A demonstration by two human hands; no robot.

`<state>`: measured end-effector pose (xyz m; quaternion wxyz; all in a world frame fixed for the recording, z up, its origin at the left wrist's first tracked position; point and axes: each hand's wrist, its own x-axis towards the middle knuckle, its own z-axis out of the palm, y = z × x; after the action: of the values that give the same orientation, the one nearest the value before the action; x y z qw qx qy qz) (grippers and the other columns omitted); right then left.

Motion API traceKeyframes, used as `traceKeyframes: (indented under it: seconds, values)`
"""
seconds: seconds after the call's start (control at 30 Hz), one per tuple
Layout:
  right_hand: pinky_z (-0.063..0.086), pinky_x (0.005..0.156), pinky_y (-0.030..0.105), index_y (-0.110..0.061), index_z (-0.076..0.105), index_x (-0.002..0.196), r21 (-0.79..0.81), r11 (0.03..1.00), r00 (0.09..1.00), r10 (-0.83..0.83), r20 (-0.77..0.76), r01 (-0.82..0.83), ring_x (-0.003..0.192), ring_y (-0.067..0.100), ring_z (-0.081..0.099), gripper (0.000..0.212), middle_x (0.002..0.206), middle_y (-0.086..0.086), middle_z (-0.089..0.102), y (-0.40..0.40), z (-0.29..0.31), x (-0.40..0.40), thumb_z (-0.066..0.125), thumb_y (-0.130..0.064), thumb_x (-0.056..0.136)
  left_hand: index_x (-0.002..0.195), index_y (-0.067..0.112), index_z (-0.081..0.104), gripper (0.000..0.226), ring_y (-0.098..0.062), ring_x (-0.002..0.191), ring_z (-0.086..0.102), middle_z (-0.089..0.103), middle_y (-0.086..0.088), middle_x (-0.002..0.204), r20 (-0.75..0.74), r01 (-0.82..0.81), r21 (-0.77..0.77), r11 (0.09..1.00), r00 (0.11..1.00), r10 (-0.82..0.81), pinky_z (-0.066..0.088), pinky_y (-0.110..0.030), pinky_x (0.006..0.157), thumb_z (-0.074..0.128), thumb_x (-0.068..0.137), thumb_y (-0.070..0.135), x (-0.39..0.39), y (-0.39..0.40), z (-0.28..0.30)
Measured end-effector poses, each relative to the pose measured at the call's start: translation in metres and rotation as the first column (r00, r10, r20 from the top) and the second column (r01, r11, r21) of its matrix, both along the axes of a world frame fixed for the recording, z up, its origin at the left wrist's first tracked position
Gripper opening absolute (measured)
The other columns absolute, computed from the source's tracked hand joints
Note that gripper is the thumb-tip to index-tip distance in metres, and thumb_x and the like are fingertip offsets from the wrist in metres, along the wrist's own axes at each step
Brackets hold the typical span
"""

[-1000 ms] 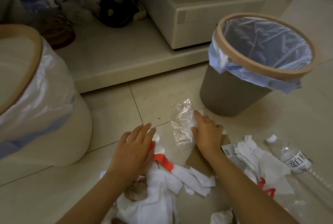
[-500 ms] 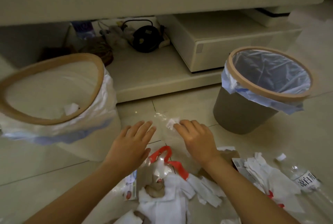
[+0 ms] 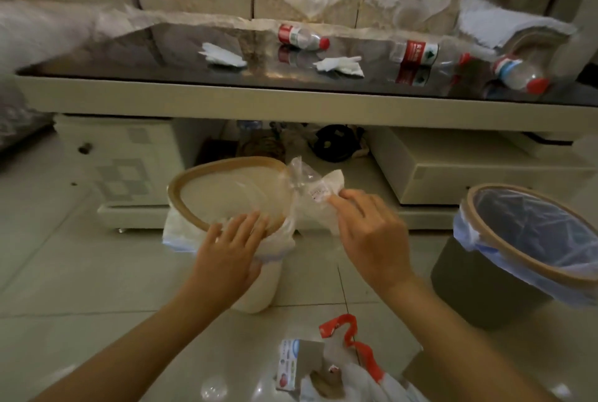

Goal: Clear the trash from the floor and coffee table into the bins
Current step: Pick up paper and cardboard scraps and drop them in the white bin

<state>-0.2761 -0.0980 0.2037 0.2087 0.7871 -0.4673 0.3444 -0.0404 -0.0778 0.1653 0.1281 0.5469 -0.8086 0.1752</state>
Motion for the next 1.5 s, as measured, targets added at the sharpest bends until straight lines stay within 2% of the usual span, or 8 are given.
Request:
traceKeyframes:
  seconds: [0.17,0.23,0.3,0.4,0.67,0.87,1.17,1.5]
  values:
    - [0.054,0.066,0.036,-0.011,0.063,0.116,-0.041,0.992,0.993,0.119,0.015,-0.118,0.09,0.027,0.061,0.032,0.11,0.012,0.063,-0.033,0.032,0.086,0.051,-0.003,0.087,0.129,0.013,0.058,0.062,-0.023,0.109,0.062,0.064,-0.006,0.123,-0.035,-0.035,0.069,0.997,0.999,0.037,0.049,-0.042,0.092,0.073,0.074,0.038,0.004,0.001,-0.009]
    - [0.051,0.086,0.044,-0.012,0.054,0.128,0.125,0.98,0.984,0.162,-0.079,-0.152,0.112,0.031,0.054,0.046,0.126,0.013,0.057,-0.049,0.028,0.111,0.054,-0.001,0.083,0.132,0.015,0.055,0.059,-0.022,0.114,0.059,0.061,-0.004,0.128,-0.058,-0.033,0.079,0.996,0.998,0.038,0.046,-0.042,0.095,0.066,0.079,0.038,0.005,-0.001,-0.01]
    - [0.024,0.114,0.049,-0.019,0.038,0.141,0.346,0.936,0.966,0.144,-0.215,-0.062,0.139,0.027,0.027,0.06,0.146,0.006,0.04,-0.061,0.017,0.125,0.054,-0.005,0.085,0.132,0.017,0.054,0.055,-0.02,0.116,0.058,0.06,-0.002,0.13,-0.069,-0.029,0.072,0.997,0.997,0.034,0.045,-0.04,0.096,0.063,0.081,0.037,0.006,-0.002,-0.012]
    - [0.002,0.116,0.047,-0.027,0.028,0.146,0.466,0.885,0.964,0.118,-0.239,0.007,0.145,0.019,0.01,0.059,0.153,-0.002,0.029,-0.071,0.001,0.126,0.047,-0.012,0.092,0.131,0.016,0.056,0.051,-0.019,0.115,0.058,0.06,-0.002,0.13,-0.088,-0.015,0.048,0.999,0.996,0.019,0.046,-0.039,0.096,0.06,0.084,0.036,0.011,0.0,-0.015]
    - [0.032,0.108,0.045,-0.018,0.05,0.133,0.319,0.944,0.977,0.139,-0.161,-0.082,0.13,0.021,0.044,0.041,0.138,0.005,0.051,-0.031,-0.028,0.071,0.051,-0.019,0.092,0.137,0.014,0.05,0.067,-0.021,0.122,0.054,0.055,-0.006,0.136,-0.071,0.024,-0.049,0.998,0.997,-0.028,0.041,-0.047,0.101,0.068,0.078,0.042,0.0,-0.002,-0.032]
    - [0.038,0.104,0.041,-0.014,0.047,0.136,0.43,0.903,0.985,0.07,-0.159,0.005,0.125,0.025,0.048,0.051,0.141,0.01,0.047,0.019,-0.081,0.006,0.058,-0.022,0.088,0.144,0.016,0.038,0.069,-0.027,0.141,0.029,0.031,-0.01,0.153,0.147,0.139,-0.055,0.989,0.981,-0.13,0.022,-0.059,0.11,0.059,0.083,0.041,-0.024,0.002,-0.056]
    - [0.012,0.117,0.042,-0.033,0.02,0.147,0.827,0.549,0.934,0.221,-0.279,0.118,0.142,0.019,0.014,0.068,0.159,-0.004,0.003,0.08,-0.172,-0.071,0.052,-0.047,0.089,0.15,0.021,0.014,0.075,-0.023,0.138,0.03,0.025,-0.003,0.155,0.097,0.205,0.453,0.868,0.956,-0.277,0.029,-0.038,0.105,0.045,0.09,0.055,-0.063,0.027,-0.137]
    - [0.011,0.115,0.048,-0.047,-0.002,0.145,0.919,0.357,0.981,0.028,-0.19,0.168,0.144,0.018,0.008,0.097,0.158,-0.008,-0.001,0.124,-0.227,-0.101,0.058,-0.069,0.072,0.142,0.044,0.014,0.093,-0.032,0.133,0.029,0.023,-0.007,0.148,0.057,0.033,0.769,0.639,0.991,-0.121,0.032,-0.053,0.099,0.048,0.065,0.084,-0.102,0.044,-0.194]
